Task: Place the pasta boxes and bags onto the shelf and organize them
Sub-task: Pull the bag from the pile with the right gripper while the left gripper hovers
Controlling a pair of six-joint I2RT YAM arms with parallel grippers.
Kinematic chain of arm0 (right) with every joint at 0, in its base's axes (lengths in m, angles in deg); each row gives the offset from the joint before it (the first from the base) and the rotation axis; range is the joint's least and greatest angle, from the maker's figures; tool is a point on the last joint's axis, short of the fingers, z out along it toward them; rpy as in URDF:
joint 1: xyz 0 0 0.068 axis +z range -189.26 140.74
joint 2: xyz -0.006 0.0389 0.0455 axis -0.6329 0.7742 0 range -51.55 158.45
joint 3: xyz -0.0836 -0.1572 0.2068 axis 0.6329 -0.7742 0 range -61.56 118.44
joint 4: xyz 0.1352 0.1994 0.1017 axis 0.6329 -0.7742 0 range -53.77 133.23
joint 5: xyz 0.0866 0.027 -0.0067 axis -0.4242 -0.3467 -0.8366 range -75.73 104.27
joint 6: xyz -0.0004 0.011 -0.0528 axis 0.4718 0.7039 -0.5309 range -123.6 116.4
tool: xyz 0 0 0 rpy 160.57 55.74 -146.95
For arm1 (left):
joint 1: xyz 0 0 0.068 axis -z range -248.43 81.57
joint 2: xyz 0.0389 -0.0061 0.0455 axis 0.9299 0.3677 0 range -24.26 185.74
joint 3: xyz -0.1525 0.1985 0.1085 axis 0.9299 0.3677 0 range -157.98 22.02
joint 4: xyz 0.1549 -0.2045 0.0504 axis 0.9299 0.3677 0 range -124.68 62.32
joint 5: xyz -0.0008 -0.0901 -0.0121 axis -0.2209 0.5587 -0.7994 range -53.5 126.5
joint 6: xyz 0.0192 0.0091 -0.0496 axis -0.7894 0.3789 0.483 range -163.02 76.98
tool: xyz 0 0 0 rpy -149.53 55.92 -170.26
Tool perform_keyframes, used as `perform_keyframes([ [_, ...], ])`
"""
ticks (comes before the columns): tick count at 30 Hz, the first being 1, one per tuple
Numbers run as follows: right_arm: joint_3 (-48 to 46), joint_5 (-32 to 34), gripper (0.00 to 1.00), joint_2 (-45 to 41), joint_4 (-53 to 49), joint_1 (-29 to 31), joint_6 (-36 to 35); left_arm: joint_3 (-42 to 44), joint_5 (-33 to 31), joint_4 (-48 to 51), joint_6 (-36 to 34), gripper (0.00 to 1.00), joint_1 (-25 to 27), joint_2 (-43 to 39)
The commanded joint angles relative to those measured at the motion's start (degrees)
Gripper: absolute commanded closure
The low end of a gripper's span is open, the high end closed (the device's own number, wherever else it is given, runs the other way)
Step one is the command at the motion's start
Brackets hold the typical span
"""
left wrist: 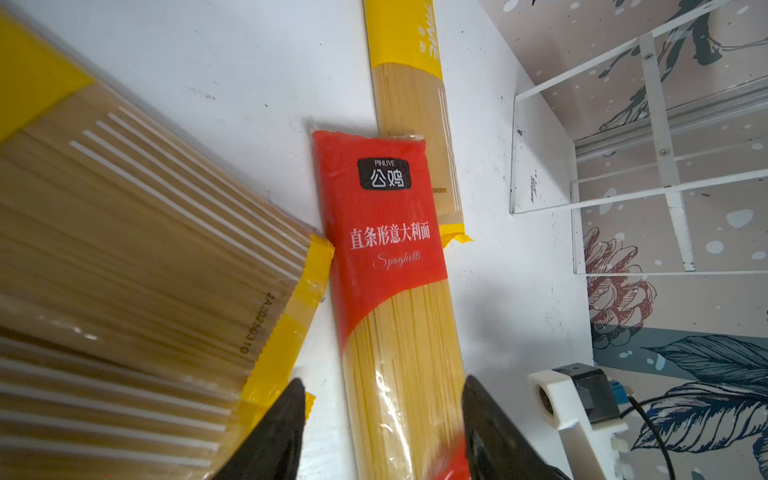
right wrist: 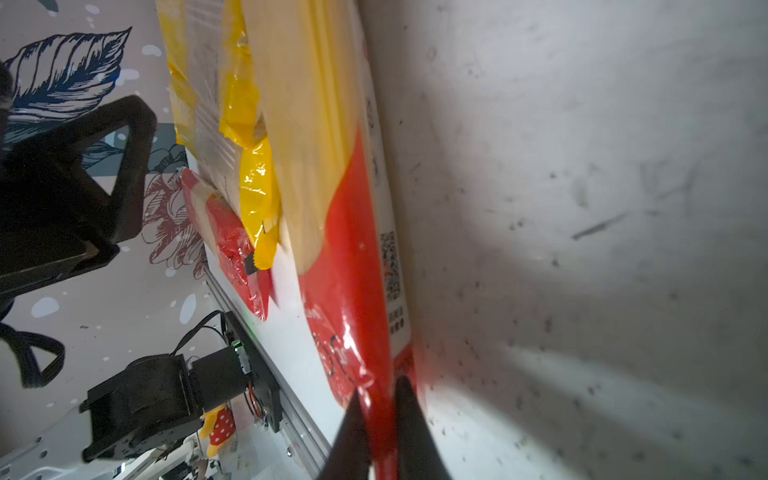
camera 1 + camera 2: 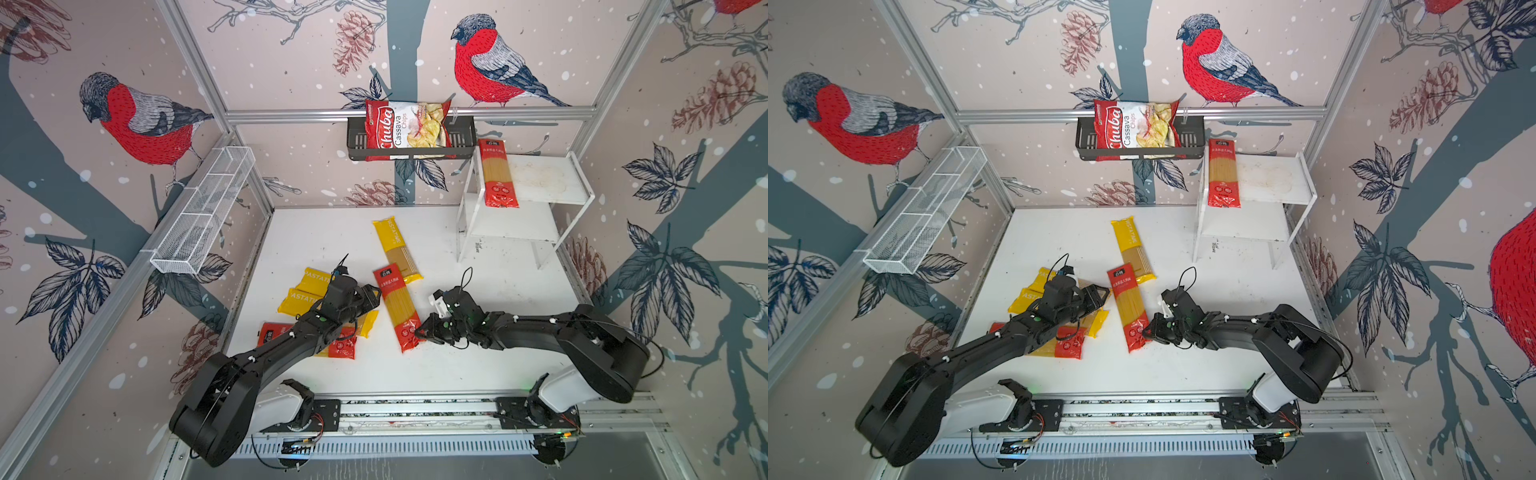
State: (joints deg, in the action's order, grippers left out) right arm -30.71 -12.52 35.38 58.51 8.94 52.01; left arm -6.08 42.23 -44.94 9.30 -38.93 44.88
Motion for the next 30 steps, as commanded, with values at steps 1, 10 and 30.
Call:
perform_keyframes([
  [1, 1.42, -0.64, 0.67, -3.02, -5.67, -0.1, -5.48, 0.19, -1.51, -1.63, -0.8, 0.4, 0.93, 0.0],
  [10, 9.87, 4.75, 0.42, -5.44, -20.88, -9.14, -22.94, 2.8, -5.86, -4.8, 3.57, 0.41, 10.26, 1.12],
  [30, 22.47, -8.45, 0.42, 21.72, -3.34, -8.01, -23.28, 8.54, -7.71, -21.75, 10.69, 0.59, 14.8, 12.78],
])
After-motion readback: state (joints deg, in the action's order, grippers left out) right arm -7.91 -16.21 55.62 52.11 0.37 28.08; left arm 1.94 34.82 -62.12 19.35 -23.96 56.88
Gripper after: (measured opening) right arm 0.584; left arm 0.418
